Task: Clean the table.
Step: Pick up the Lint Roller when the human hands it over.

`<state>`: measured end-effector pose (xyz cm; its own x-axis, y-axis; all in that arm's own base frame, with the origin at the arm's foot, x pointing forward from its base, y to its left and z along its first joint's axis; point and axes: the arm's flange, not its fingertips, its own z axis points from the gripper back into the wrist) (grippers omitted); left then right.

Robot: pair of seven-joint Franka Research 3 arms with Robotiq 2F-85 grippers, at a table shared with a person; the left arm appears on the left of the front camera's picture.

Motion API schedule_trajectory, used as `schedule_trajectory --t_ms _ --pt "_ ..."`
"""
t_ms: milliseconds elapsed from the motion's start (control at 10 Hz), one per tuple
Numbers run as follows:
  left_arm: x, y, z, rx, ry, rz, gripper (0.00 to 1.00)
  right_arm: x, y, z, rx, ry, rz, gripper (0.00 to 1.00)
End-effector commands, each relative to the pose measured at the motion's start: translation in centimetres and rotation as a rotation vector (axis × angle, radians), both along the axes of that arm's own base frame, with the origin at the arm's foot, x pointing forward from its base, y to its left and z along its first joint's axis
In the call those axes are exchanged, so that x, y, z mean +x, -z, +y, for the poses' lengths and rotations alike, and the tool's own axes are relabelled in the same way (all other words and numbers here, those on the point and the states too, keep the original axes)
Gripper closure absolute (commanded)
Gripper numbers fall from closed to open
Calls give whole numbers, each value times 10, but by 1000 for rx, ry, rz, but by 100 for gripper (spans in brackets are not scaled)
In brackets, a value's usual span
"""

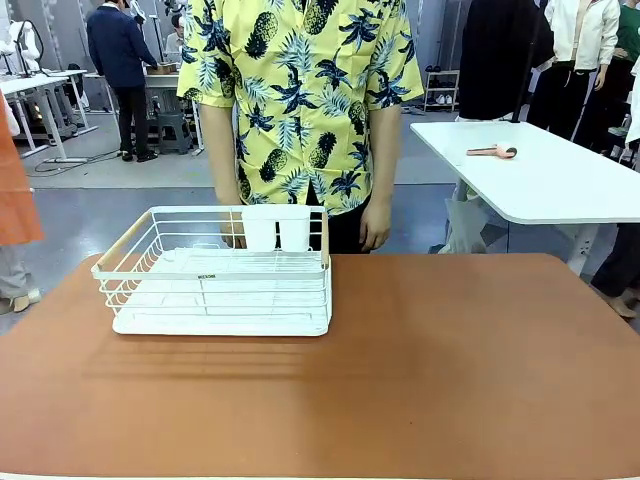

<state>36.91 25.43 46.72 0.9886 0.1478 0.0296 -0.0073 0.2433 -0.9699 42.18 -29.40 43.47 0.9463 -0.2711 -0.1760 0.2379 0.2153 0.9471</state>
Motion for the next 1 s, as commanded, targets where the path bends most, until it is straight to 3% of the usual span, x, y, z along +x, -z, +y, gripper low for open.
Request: schedule_trajectory --t_ms 0,500,900 --pt "-2 -15 14 -5 -10 6 0 -7 -5 -28 16 44 -3 0" --pt "-14 -31 32 16 -70 -2 0 -22 -2 -50 -18 82 4 0" --pt "-16 -23 37 34 -83 -5 0 -25 1 -52 -12 100 6 0"
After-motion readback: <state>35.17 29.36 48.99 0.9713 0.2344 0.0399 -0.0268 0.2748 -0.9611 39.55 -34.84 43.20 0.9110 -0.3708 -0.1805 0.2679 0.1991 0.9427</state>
